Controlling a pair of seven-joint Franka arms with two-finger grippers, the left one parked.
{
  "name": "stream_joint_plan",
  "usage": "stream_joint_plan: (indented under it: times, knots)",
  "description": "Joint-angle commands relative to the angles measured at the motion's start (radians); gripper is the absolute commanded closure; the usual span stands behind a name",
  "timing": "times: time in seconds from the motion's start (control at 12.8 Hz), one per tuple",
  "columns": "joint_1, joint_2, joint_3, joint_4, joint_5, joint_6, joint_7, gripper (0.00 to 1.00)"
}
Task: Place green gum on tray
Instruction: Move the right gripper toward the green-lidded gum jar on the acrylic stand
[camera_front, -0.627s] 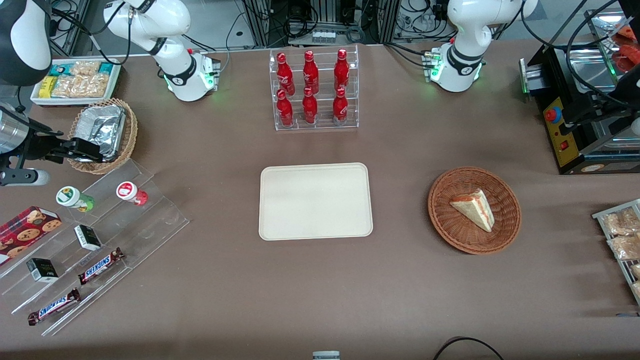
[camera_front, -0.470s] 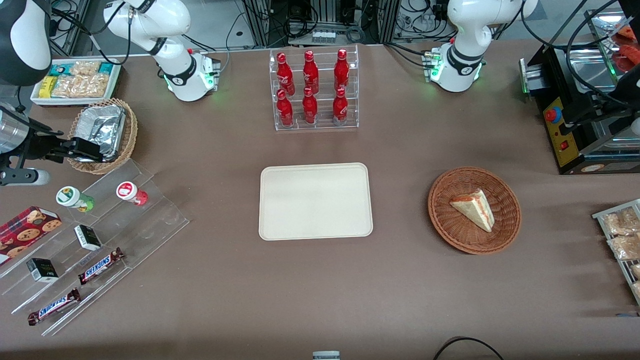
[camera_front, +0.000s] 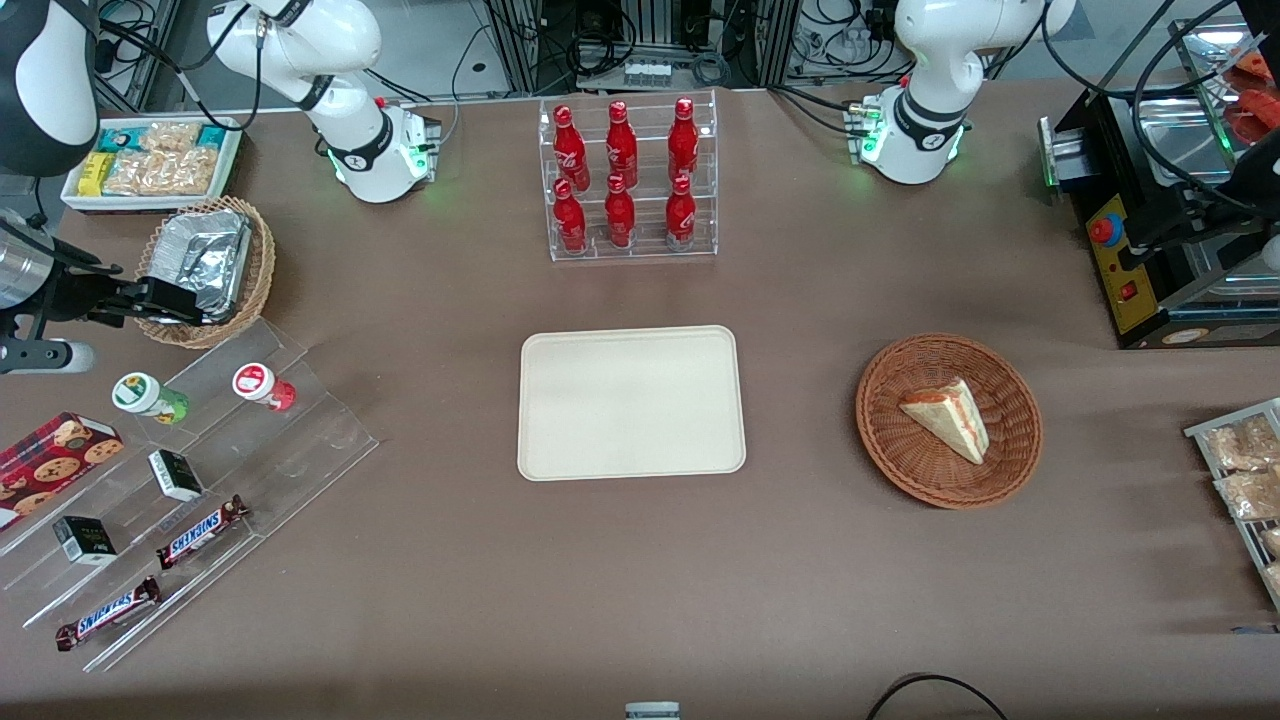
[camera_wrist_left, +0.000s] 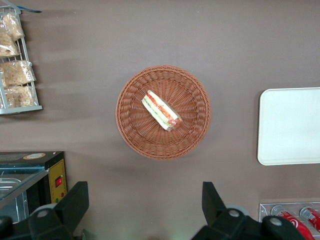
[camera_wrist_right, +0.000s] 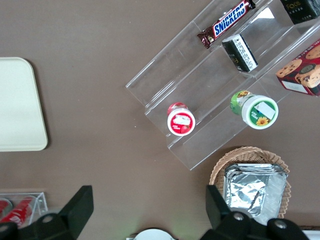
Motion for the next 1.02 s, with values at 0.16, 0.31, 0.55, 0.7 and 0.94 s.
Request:
stream_joint_plan:
  times: [0.16, 0.31, 0.55, 0.7, 0.94]
  knots:
    - [-0.113, -0.004, -0.003, -0.104, -0.008, 0.135, -0.306, 0.0]
    - [-0.164, 0.002, -0.005, -0.134, -0.008, 0.201, -0.467, 0.0]
    - [-0.239, 0.024, -0.003, -0.168, -0.008, 0.311, -0.714, 0.0]
    - [-0.273, 0.048, -0.005, -0.166, -0.008, 0.353, -0.841, 0.0]
    - [-0.313, 0.096, -0.003, -0.166, -0.007, 0.4, -1.012, 0.0]
